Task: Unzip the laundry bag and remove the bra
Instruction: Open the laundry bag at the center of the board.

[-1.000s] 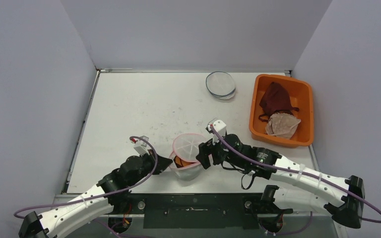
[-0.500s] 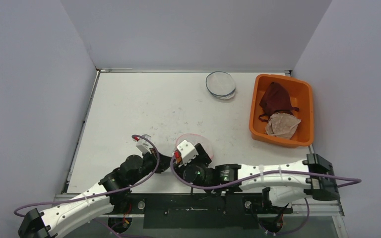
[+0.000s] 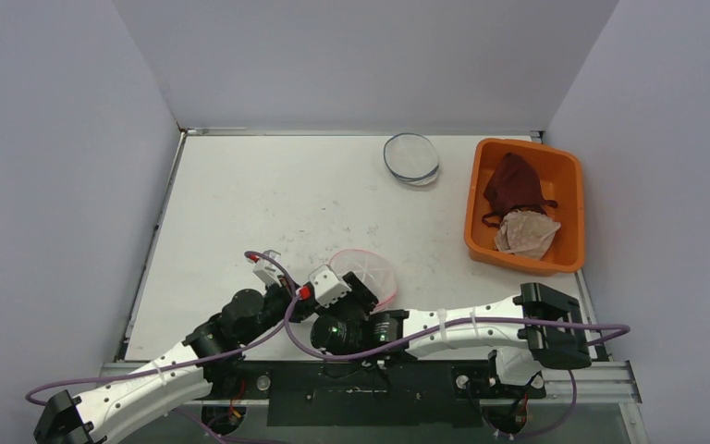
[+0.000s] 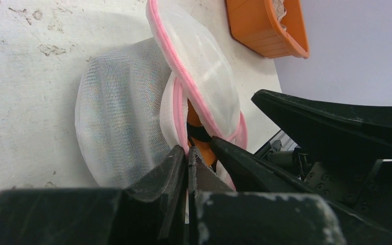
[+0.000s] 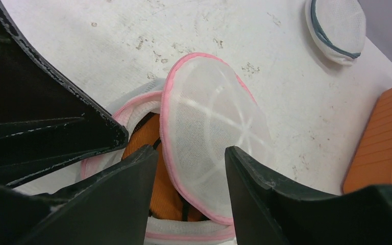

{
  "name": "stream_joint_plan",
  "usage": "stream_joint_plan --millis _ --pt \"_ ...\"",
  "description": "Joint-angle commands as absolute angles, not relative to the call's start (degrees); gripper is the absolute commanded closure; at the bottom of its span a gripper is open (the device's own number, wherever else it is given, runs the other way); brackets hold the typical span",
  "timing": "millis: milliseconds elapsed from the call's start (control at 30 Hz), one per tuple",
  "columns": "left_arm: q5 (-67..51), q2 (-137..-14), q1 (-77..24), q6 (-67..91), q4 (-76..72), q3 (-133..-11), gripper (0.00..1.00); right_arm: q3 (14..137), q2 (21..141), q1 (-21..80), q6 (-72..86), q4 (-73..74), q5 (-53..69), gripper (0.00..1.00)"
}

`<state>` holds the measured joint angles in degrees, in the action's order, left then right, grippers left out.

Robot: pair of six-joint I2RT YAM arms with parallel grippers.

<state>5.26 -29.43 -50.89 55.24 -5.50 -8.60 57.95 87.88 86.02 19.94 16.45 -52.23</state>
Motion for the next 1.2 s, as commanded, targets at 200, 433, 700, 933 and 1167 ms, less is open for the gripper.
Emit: stream_joint_plan --millis 200,433,700,933,1167 --pt "4.38 -27.77 -51.04 55.15 -7.65 -9.44 1.0 60.22 90.41 85.76 21.64 17.71 -56.75 0.48" --pt "5.82 -26.23 -51.06 55.12 -5.57 -9.34 1.0 59.3 85.21 87.05 23.15 18.71 -58.9 0.88" --pt "9.31 -27.75 -51.06 52.69 -3.43 -12.01 1.0 54.97 72.2 82.93 28.06 17.0 -48.44 0.95" --pt "11.31 -27.2 -51.06 53.04 -1.64 -11.34 1.0 36.37 51.98 67.81 34.61 6.46 -33.88 0.95" --pt "15.22 -23.05 -50.94 51.66 -0.09 -13.71 1.0 39.41 40.55 59.06 27.04 5.48 -20.29 0.95"
